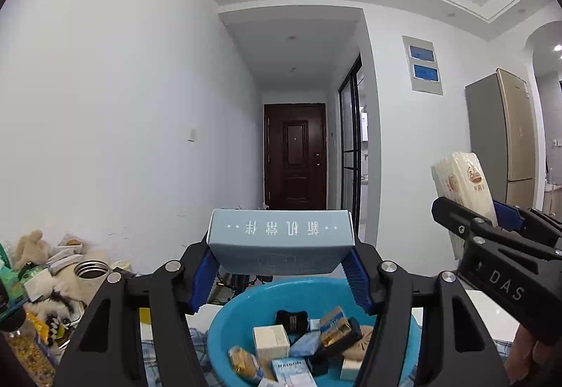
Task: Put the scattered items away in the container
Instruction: 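Carry the tissue pack and grey-blue box over the turquoise basin with both tools, then lower the grey-blue box into the basin with the left tool while the right tool lowers the tissue pack, then open both tools to release the items into the basin, then withdraw both tools from the basin back toward the remaining items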
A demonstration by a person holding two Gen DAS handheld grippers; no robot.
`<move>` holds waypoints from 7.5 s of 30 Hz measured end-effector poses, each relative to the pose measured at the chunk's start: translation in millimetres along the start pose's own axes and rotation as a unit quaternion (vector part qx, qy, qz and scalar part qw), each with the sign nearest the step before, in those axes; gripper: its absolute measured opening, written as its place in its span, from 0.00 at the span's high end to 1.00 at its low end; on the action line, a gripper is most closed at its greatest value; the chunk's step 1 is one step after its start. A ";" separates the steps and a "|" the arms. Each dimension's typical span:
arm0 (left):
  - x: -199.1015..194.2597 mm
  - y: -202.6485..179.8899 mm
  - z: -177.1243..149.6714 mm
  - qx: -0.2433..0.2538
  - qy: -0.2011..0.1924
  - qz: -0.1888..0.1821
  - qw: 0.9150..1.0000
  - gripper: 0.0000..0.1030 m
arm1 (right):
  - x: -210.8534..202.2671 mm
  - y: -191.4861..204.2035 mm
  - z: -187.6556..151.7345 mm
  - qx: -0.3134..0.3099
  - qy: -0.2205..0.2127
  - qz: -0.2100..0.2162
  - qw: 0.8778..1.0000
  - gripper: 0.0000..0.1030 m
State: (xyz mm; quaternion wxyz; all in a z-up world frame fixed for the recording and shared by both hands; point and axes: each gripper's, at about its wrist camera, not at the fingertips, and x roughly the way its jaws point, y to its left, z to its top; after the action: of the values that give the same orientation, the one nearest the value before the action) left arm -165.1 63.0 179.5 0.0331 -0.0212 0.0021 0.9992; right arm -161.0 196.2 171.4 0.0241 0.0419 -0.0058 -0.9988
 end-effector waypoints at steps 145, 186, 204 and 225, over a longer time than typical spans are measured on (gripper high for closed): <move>213.3 44.0 -106.5 0.011 0.369 -0.034 0.929 0.18 | 180.9 -1.8 -96.4 -0.065 0.330 0.079 0.938 0.16; 104.9 39.9 -16.0 0.022 0.057 -0.032 0.998 0.00 | 100.5 -45.9 -12.2 0.004 0.046 0.006 0.999 0.01; 99.3 29.4 -15.7 0.035 0.068 -0.047 0.996 0.00 | 97.3 -45.2 -11.0 0.000 0.043 0.011 0.999 0.01; 92.7 26.7 -17.4 0.036 0.071 -0.053 0.995 0.00 | 91.3 -54.9 -11.7 0.004 0.046 0.025 0.999 0.01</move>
State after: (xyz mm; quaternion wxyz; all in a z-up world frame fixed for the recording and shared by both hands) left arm -258.5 42.4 158.2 0.0868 -0.0911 0.0397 0.9913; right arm -253.6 246.5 151.5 0.0494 0.0878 -0.0102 -0.9949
